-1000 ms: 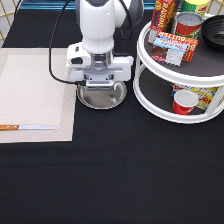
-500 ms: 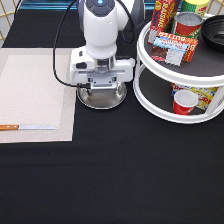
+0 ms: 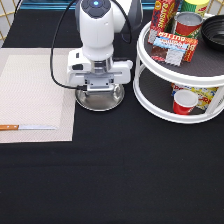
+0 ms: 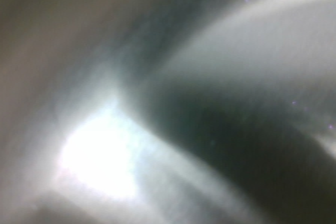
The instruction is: Arrange plate and fork
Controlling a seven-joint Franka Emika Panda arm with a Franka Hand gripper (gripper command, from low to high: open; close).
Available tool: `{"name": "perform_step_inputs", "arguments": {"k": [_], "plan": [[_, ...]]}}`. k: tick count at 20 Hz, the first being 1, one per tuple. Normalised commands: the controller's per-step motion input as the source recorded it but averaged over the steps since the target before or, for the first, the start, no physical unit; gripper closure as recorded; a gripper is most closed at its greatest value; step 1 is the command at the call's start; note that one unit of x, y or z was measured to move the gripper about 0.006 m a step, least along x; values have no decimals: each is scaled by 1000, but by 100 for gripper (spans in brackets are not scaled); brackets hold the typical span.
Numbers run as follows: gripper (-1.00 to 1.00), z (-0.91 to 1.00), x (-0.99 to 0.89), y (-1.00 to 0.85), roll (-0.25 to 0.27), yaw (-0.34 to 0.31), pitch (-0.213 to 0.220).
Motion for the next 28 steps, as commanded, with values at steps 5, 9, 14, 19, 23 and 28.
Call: {"name": "perform_step_inputs", "arguments": {"k": [5,9,14,19,23,28], "plan": [[-100,94,234,-560,91,-15,169],[-100,125,202,-639,122,-13,204],[-100,178,343,-615,88,-16,201],[-100,215,387,-693,65,-3,98],[-100,179,413,-683,35,0,66],[-100,84,319,-687,14,0,23]]}}
